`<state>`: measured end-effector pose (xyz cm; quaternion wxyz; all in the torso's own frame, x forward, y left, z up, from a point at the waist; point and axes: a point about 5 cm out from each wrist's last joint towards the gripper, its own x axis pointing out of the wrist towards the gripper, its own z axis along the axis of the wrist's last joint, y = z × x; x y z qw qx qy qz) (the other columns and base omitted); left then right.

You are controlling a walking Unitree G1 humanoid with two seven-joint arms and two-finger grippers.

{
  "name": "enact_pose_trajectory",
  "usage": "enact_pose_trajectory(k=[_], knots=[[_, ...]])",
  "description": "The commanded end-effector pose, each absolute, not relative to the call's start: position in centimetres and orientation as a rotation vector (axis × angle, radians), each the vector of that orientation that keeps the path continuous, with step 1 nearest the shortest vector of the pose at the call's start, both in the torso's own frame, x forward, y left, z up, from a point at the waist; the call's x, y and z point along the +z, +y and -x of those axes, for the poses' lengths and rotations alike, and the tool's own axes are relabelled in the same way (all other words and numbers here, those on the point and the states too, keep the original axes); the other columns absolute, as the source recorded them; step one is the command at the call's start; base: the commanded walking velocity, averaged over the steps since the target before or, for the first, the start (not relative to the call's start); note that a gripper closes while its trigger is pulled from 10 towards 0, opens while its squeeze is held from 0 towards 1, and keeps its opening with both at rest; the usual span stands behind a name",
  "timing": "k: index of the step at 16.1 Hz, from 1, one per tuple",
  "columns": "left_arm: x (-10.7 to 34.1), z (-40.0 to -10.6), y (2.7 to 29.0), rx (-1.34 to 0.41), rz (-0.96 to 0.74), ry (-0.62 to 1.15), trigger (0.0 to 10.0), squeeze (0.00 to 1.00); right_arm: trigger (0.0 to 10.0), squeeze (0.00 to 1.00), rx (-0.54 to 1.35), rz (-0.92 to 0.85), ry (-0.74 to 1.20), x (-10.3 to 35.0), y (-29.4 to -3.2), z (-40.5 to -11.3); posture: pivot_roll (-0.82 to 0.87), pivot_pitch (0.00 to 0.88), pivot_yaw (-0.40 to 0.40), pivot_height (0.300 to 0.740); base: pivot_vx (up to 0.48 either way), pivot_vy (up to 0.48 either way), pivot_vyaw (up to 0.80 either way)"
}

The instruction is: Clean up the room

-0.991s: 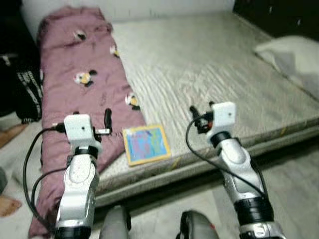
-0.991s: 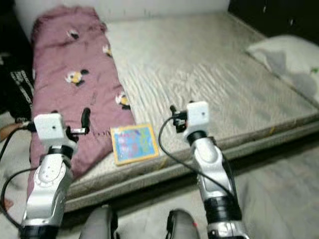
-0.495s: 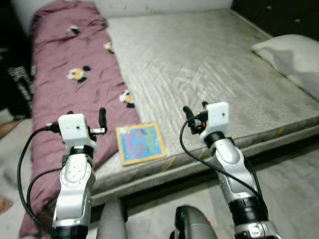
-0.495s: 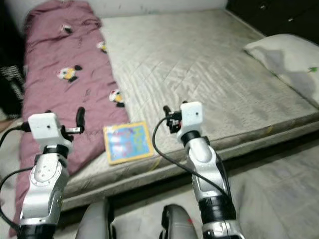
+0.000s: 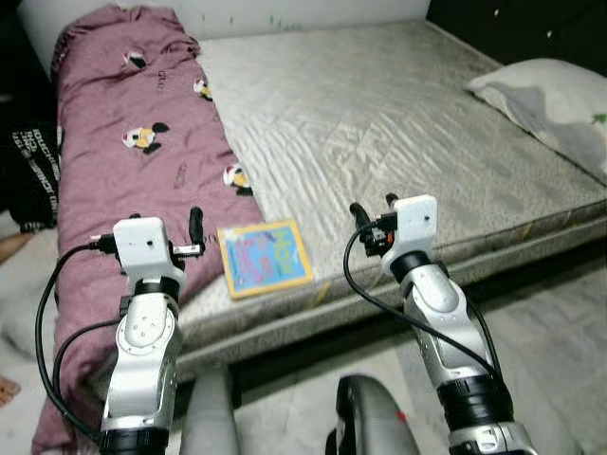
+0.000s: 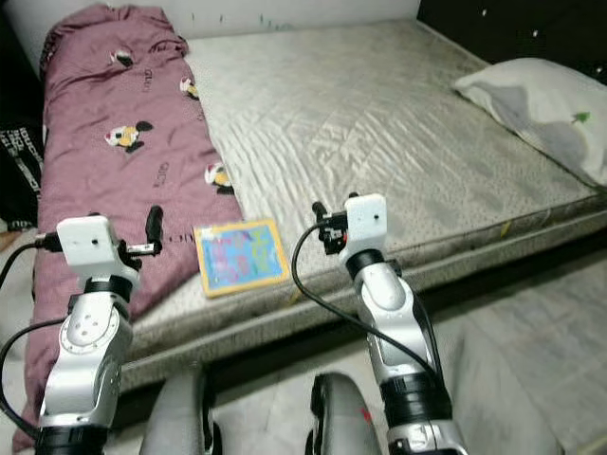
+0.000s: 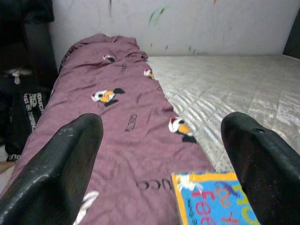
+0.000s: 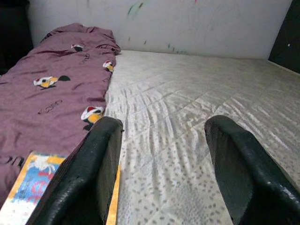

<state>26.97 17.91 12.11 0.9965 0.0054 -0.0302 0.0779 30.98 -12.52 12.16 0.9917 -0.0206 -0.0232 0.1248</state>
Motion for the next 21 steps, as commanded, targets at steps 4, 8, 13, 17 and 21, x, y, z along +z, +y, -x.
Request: enact_pose_trajectory(k=[4,8,13,17,21], knots=[[12.3,-27.2,18.4,0.181,-0.024,-0.060,10.0,0.00,10.0,0.00,0.249,0.049,-0.046,12.3,-12.6,-31.0,-0.03,0.049,-0.030,0.588,0.000,0.000,0.00],[12.2,-27.2,18.6,0.193,-0.021,-0.052,10.0,0.00,10.0,0.00,0.254,0.048,-0.047,12.3,-12.6,-31.0,-0.03,0.052,-0.031,0.558,0.000,0.000,0.00],[11.7,-28.4,21.1,0.254,-0.008,-0.004,10.0,0.00,10.0,0.00,0.245,0.066,-0.024,12.1,-13.4,-29.9,-0.06,0.106,-0.044,0.529,0.000,0.000,0.00],[11.5,-29.4,21.8,0.264,0.015,0.016,10.0,0.00,10.0,0.00,0.236,0.072,0.005,12.2,-14.3,-28.4,-0.09,0.175,-0.043,0.514,0.000,0.000,0.00],[11.0,-31.1,21.0,0.221,0.081,0.049,10.0,0.00,10.0,0.00,0.218,0.078,0.035,12.4,-15.0,-26.7,-0.14,0.234,-0.037,0.476,0.000,0.000,0.00]])
